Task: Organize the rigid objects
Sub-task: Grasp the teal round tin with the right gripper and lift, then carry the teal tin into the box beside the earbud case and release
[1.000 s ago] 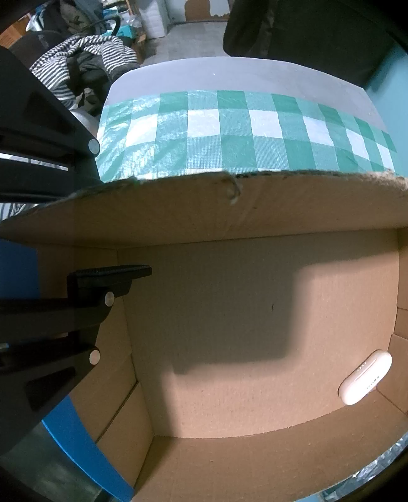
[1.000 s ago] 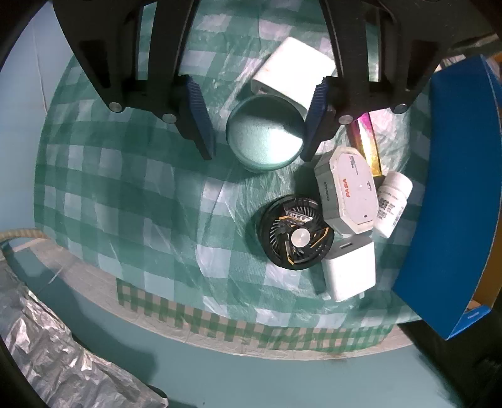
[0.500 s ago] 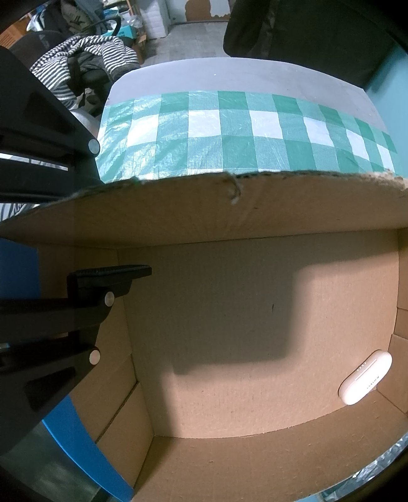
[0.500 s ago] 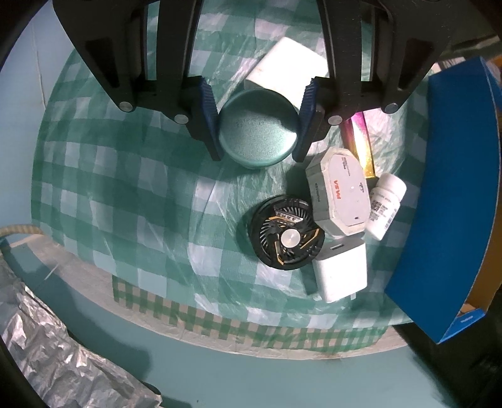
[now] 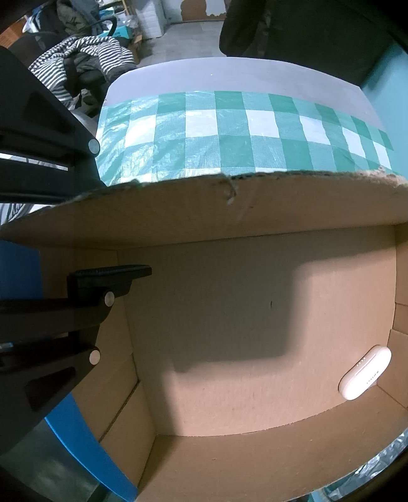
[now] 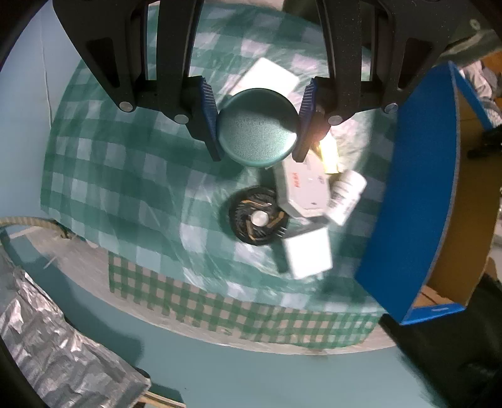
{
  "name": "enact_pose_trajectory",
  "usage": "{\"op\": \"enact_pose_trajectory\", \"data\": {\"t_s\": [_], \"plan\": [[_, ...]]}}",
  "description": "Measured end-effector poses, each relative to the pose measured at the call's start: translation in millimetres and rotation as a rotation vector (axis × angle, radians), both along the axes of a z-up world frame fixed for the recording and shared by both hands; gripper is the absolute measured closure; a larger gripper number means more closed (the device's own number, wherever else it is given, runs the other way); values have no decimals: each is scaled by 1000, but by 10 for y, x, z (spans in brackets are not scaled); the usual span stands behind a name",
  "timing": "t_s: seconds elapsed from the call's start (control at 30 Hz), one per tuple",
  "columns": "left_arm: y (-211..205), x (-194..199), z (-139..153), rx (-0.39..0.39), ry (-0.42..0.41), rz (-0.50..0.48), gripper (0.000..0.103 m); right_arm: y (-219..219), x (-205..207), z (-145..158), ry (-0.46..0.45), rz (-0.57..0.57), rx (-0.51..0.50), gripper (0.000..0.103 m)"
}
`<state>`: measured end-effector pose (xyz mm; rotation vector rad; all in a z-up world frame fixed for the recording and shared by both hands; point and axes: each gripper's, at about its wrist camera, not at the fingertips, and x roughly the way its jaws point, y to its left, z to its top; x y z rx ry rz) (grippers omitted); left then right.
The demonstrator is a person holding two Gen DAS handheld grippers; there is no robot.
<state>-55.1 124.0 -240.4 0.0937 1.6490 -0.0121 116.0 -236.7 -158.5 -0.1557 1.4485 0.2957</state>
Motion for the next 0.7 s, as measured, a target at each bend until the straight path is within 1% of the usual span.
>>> {"op": "enact_pose_trajectory", "data": {"t_s": [0.4, 0.7], "plan": [[-7, 8, 7, -4, -4, -13, 87, 504, 68, 426, -20, 90, 53, 59], [5, 8, 10, -8, -7, -16, 87, 969, 155, 585, -34, 176, 80, 59]]}}
